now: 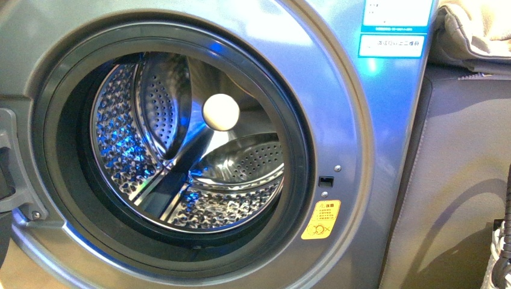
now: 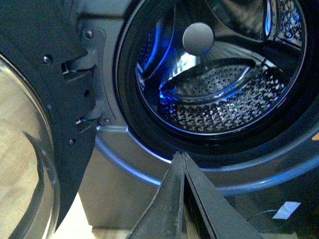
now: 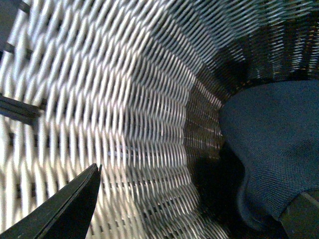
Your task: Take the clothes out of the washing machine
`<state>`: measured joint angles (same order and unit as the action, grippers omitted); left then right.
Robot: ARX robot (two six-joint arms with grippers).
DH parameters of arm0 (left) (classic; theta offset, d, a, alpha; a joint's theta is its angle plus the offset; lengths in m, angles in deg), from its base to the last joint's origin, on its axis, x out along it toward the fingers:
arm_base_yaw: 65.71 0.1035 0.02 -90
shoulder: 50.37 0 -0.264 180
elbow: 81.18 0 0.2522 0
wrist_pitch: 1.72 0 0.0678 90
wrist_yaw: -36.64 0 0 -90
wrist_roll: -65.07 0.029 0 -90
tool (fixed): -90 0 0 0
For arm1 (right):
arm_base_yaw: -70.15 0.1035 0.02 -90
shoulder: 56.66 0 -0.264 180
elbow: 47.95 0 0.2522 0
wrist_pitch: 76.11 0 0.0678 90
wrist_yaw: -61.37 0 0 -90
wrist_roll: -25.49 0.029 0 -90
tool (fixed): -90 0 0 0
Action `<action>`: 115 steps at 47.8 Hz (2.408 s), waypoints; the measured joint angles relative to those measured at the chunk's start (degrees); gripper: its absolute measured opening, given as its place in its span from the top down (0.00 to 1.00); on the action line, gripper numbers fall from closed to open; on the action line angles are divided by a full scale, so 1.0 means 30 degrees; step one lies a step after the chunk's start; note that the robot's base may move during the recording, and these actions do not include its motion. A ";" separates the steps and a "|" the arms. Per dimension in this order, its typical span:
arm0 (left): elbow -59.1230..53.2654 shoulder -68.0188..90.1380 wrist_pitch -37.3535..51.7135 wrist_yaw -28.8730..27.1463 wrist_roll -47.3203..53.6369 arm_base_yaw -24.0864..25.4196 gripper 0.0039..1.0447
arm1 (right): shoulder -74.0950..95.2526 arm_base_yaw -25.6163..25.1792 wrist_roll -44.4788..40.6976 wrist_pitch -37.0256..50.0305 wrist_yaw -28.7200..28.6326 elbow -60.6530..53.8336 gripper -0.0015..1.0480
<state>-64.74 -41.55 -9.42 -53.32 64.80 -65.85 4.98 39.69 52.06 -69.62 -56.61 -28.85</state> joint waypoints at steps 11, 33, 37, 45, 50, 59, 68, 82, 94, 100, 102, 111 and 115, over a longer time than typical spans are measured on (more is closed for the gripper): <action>-0.0721 -0.2798 -0.1967 -0.0022 0.0007 0.0000 0.97 | -0.3723 -0.0699 0.2273 -0.5071 -0.1421 0.1792 0.07; -0.0721 -0.2856 -0.2011 -0.0015 0.0007 0.0007 0.97 | -0.7140 -0.1676 0.4539 -0.7468 -0.1027 0.4211 0.07; -0.0721 -0.2856 -0.2011 -0.0015 0.0007 0.0007 0.97 | -0.8575 -0.1355 0.4102 -0.6513 -0.0488 0.4182 0.07; -0.0721 -0.2856 -0.2011 -0.0007 0.0007 0.0007 0.97 | -1.3639 -0.0022 0.2025 -0.4503 0.1224 0.3585 0.07; -0.0721 -0.2856 -0.2011 -0.0015 0.0007 0.0007 0.97 | -1.5708 0.2186 0.0670 -0.3162 0.3439 0.3475 0.07; -0.0721 -0.2856 -0.2011 -0.0015 0.0007 0.0007 0.97 | -1.6451 0.8276 -0.3060 -0.0743 0.8939 0.2579 0.07; -0.0721 -0.2856 -0.2011 -0.0015 0.0007 0.0000 0.97 | -1.6691 1.4207 -0.7322 -0.4342 1.3646 0.2667 0.22; -0.0721 -0.2856 -0.2011 0.0000 0.0007 0.0007 0.97 | -1.8258 1.0870 -0.8714 -0.7359 0.9493 0.1144 0.72; -0.0721 -0.2863 -0.2011 -0.0007 0.0007 0.0007 0.97 | -1.8943 1.0229 -0.8801 -0.7118 0.9369 0.0080 0.98; -0.0721 -0.2863 -0.2011 -0.0007 0.0007 0.0007 0.97 | -1.9220 1.0214 -0.8808 -0.7038 0.9369 -0.0248 0.98; -0.0721 -0.2863 -0.2011 -0.0007 0.0007 0.0007 0.97 | -1.9292 1.0214 -0.8801 -0.7023 0.9369 -0.0335 0.98; -0.0721 -0.2863 -0.2011 -0.0007 0.0007 0.0007 0.97 | -1.9584 1.0214 -0.8801 -0.6980 0.9369 -0.0678 0.98; -0.0721 -0.2863 -0.2011 -0.0007 0.0007 0.0007 0.97 | -1.9693 1.0214 -0.8801 -0.6943 0.9369 -0.0823 0.98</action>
<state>-66.91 -50.14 -15.45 -53.35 64.82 -65.83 -54.09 70.33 25.66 -90.45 -28.51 -31.32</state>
